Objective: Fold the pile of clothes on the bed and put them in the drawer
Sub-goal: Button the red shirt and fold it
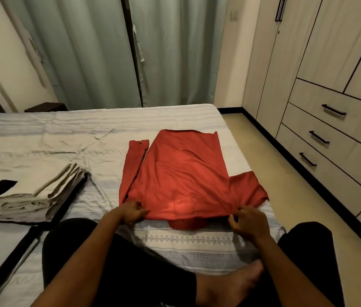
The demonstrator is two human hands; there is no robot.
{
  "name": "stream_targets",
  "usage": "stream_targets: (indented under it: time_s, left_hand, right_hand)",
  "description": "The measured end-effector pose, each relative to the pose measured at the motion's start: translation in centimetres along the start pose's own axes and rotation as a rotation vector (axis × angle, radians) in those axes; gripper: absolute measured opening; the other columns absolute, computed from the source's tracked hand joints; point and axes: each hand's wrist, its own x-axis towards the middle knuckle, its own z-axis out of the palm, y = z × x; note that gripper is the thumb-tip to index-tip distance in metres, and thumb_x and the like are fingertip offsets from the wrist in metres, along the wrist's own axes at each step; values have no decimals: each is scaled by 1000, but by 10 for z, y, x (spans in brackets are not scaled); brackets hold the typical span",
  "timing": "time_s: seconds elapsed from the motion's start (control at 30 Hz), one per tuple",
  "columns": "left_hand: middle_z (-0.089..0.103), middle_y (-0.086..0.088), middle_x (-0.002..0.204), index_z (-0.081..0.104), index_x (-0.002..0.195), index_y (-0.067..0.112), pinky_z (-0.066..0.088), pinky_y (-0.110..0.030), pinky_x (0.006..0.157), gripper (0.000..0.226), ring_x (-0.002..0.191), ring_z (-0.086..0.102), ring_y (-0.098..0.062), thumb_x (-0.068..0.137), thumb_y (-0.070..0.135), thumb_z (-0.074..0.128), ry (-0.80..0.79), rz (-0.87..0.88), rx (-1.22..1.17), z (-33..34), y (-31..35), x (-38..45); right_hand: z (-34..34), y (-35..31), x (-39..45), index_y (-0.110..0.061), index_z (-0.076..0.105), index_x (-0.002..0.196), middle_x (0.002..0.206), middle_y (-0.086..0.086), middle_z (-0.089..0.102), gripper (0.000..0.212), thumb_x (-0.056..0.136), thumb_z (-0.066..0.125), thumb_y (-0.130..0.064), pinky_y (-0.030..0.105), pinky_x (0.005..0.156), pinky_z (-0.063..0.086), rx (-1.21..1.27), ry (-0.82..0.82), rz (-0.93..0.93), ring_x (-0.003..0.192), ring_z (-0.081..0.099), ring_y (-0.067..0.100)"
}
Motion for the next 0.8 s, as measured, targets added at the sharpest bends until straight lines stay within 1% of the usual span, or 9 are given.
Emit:
stream_targets:
  time_s: [0.07,0.13,0.2,0.3,0.37,0.43,0.57,0.73,0.8]
  left_hand:
    - [67,-14,119,70,106,9,46,-32,93,55,108,62,-30,97,56,42,136,7,-44,-5,8,1]
    - [56,-17,136,59,129,11,43,-37,101,54,119,56,-34,100,53,39,238,-1,-43,-1,17,7]
    - [26,-12,162,26,155,20,27,-46,116,78,143,33,-37,94,68,36,202,-31,-41,10,33,10]
    - [-13,-3,166,-7,158,34,2,-61,117,103,152,-6,-37,81,83,43,-3,-90,-14,26,46,6]
    - [-12,-1,166,-6,158,35,6,-63,117,129,152,-5,-35,53,101,32,-72,-94,29,24,42,4]
    - [12,-3,165,17,156,36,18,-62,114,136,149,14,-35,39,105,19,-5,-50,71,14,40,4]
    - [60,-3,123,67,115,32,42,-43,96,104,117,57,-30,65,99,5,321,9,-27,-5,31,24]
    - [58,-6,130,63,123,20,42,-40,96,40,115,57,-30,99,46,45,476,-92,-118,-25,12,54]
    - [55,-5,135,60,128,21,40,-42,98,34,119,54,-31,99,35,48,479,-173,-131,-33,3,61]
  right_hand:
    - [-5,-15,15,-19,66,63,64,-7,52,44,89,46,-47,24,51,39,29,8,10,57,49,14]
    - [-5,-35,35,-20,73,86,84,-1,65,39,96,46,-47,30,64,46,8,-38,22,73,54,17]
    - [0,-55,49,-21,66,121,121,6,65,47,98,40,-53,41,90,49,66,-208,57,104,60,25]
    - [10,-75,47,-31,19,159,167,3,16,81,93,30,-77,53,122,13,175,-560,89,152,18,28]
    - [11,-78,43,-33,10,160,169,0,4,95,83,28,-88,54,122,4,156,-696,101,154,6,27]
    - [5,-78,48,-32,23,156,166,3,16,101,77,27,-94,58,119,11,162,-695,141,151,18,30]
    - [1,-87,90,-24,50,137,144,9,50,93,80,23,-93,56,109,30,175,-523,181,133,45,32]
    - [29,-121,146,-27,66,116,127,2,63,52,93,45,-69,39,96,44,190,-447,36,119,58,27]
    - [39,-137,164,-27,65,115,124,3,63,45,94,49,-63,38,95,46,190,-461,-41,118,58,27]
